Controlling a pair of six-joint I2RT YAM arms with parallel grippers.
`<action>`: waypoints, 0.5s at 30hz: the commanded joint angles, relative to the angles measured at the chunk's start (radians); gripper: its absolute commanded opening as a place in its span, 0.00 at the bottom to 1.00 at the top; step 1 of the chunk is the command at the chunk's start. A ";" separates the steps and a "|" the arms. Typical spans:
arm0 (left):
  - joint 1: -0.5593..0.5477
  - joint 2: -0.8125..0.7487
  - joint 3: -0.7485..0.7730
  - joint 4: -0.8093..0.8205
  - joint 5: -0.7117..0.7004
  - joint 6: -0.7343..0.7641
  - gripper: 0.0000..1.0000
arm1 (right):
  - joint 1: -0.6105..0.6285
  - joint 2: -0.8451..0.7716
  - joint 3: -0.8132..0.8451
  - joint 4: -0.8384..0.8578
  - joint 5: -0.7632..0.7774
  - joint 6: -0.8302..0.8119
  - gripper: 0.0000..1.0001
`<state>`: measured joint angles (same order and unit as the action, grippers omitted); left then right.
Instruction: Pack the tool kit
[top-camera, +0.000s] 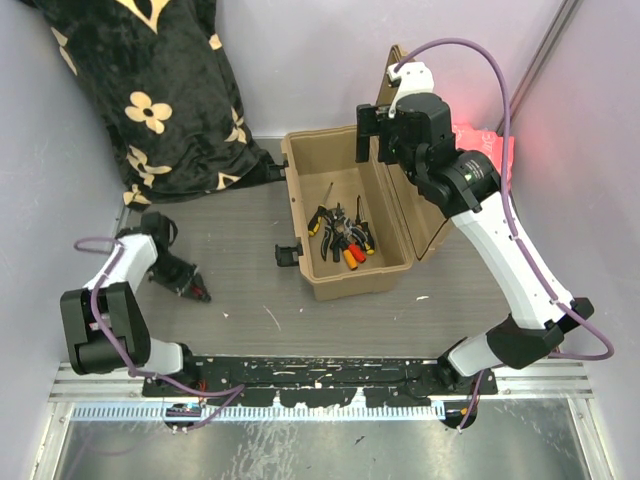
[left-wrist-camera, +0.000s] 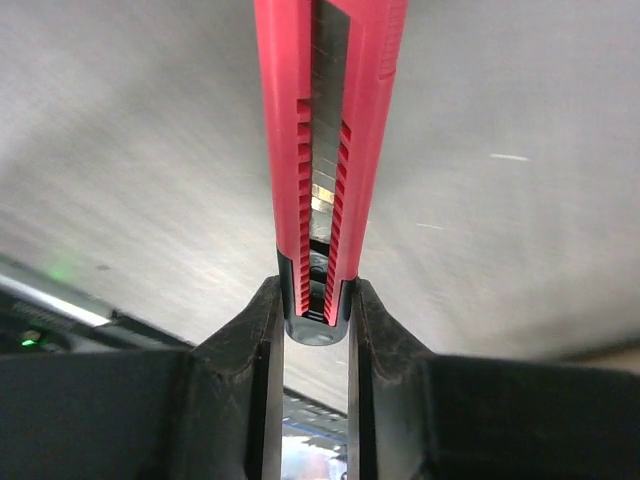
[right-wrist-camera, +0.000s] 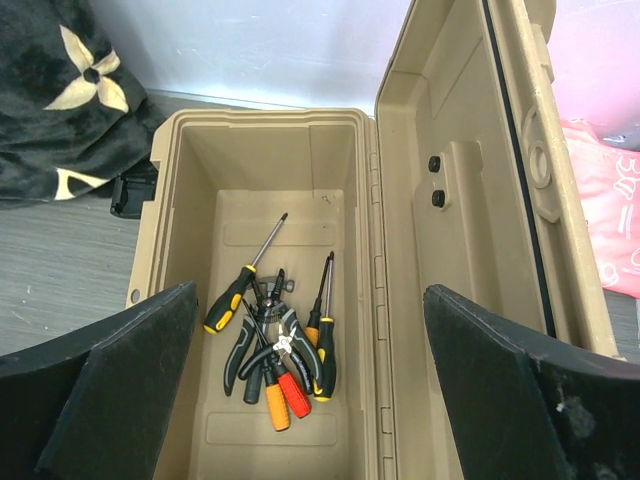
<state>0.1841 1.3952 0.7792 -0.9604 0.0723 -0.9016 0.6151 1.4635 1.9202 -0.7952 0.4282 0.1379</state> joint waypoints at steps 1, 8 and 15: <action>-0.082 -0.009 0.303 0.082 0.082 0.042 0.00 | -0.003 -0.040 0.004 0.045 0.024 0.001 1.00; -0.402 0.179 0.866 0.314 0.198 0.100 0.00 | -0.002 -0.072 -0.041 0.105 0.145 0.028 1.00; -0.701 0.429 1.243 0.352 0.320 0.123 0.00 | -0.002 -0.156 -0.073 0.138 0.243 0.035 1.00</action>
<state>-0.4019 1.7374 1.8954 -0.6441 0.2783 -0.8207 0.6151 1.4006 1.8462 -0.7444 0.5812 0.1577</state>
